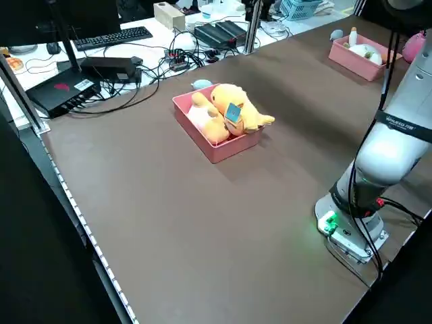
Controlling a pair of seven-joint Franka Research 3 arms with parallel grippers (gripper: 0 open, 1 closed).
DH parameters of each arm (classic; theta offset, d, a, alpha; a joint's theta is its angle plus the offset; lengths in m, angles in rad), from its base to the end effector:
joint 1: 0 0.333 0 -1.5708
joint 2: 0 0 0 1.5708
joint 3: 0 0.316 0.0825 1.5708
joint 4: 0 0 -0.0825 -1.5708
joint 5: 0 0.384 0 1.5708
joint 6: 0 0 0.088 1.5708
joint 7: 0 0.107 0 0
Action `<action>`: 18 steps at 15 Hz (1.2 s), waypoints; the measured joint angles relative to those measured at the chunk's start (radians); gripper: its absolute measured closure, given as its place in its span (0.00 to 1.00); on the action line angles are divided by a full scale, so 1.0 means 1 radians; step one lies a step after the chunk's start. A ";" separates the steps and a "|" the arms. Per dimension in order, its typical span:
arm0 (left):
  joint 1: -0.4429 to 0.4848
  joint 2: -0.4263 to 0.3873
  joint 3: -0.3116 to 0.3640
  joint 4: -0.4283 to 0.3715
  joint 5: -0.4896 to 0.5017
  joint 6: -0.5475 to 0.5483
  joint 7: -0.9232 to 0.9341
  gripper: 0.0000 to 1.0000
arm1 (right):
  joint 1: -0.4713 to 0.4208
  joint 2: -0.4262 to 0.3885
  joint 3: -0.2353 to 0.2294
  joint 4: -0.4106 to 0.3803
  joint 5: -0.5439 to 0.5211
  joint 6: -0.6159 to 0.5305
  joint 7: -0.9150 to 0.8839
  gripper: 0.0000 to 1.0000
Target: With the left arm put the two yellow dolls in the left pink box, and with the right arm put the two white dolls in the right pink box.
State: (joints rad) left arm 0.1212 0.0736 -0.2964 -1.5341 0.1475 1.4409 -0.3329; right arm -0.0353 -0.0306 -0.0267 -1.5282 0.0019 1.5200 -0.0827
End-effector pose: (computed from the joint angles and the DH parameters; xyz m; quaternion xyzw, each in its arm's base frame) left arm 0.5560 -0.0748 0.5929 -0.9913 -0.0814 0.0631 0.0814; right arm 0.5391 -0.0335 0.6567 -0.9999 -0.0104 -0.0113 0.0005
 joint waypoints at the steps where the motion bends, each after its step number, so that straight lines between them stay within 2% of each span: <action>1: -0.015 -0.013 0.014 0.000 -0.002 -0.019 0.031 0.00 | 0.000 0.000 0.000 0.000 0.000 0.000 0.000 0.01; 4: -0.113 -0.051 0.143 -0.015 -0.023 -0.037 0.146 0.00 | 0.000 0.000 0.000 0.000 0.000 0.000 0.000 0.01; 7: -0.186 -0.082 0.293 -0.048 -0.138 -0.036 0.188 0.00 | 0.000 0.000 0.000 0.000 -0.001 0.000 0.000 0.01; 9: -0.234 -0.113 0.376 -0.100 -0.164 0.006 0.211 0.00 | 0.000 0.000 0.000 0.000 -0.001 0.000 0.000 0.01; 13: -0.249 -0.177 0.384 -0.207 -0.165 0.081 0.210 0.00 | 0.000 0.000 0.000 0.000 -0.001 0.000 0.000 0.01; 18: -0.249 -0.188 0.384 -0.223 -0.165 0.092 0.207 0.00 | 0.000 0.000 0.000 0.000 -0.001 -0.002 0.000 0.01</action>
State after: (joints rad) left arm -0.1275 -0.1141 0.0877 -1.7572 -0.0177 1.5330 -0.1255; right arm -0.0353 -0.0306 -0.0268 -1.5281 0.0009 1.5178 -0.0827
